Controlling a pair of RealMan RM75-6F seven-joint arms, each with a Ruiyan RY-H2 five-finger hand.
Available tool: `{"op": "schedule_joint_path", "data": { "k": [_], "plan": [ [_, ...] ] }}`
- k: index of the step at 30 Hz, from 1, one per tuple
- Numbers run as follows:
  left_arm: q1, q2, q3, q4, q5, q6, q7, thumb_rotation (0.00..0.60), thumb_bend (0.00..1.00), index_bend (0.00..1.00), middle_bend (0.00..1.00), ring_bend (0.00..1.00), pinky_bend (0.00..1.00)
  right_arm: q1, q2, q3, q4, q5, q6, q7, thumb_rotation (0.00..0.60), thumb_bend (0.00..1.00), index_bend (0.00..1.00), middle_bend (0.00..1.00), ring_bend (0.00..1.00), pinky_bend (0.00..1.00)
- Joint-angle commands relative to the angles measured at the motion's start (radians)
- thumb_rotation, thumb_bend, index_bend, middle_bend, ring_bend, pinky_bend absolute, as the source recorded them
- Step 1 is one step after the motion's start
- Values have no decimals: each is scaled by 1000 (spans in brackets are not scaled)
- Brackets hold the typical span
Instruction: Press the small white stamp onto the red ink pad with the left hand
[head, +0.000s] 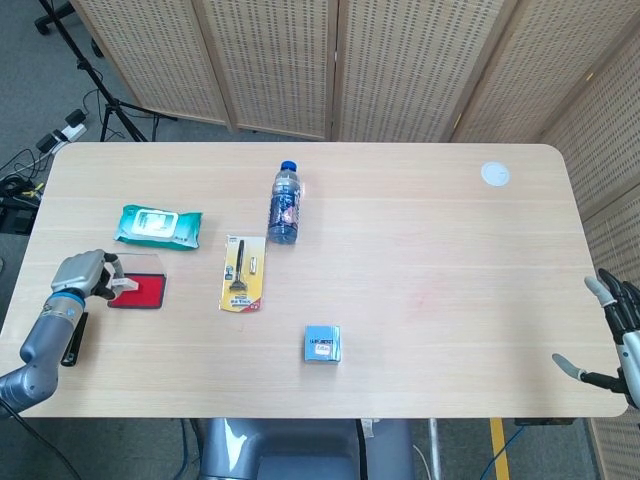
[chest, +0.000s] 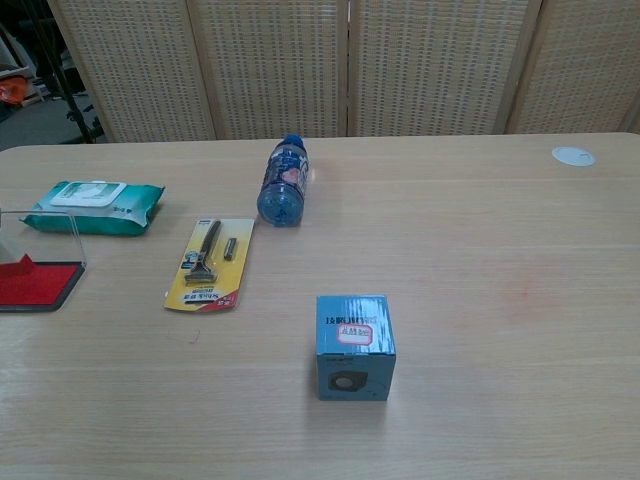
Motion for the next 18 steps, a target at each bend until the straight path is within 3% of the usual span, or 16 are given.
{"op": "schedule_joint_path", "data": {
  "k": [1, 8, 11, 18],
  "plan": [
    [11, 51, -19, -87, 54, 59, -4, 600, 364, 627, 974, 945, 870, 0, 0, 0, 0, -1, 1, 1, 600, 0, 0, 0, 0, 0],
    [6, 20, -22, -159, 126, 173, 62, 600, 363, 626, 974, 944, 871, -3, 2, -2, 0, -8, 9, 5, 600, 0, 0, 0, 0, 0],
    [-27, -75, -17, -119, 69, 166, 127, 600, 358, 627, 974, 945, 870, -4, 2, -4, 3, -12, 11, 11, 600, 0, 0, 0, 0, 0],
    [-55, -163, -21, -79, -8, 198, 212, 600, 351, 627, 974, 945, 870, -2, 4, -3, 9, -10, 10, 29, 600, 0, 0, 0, 0, 0]
  ]
}}
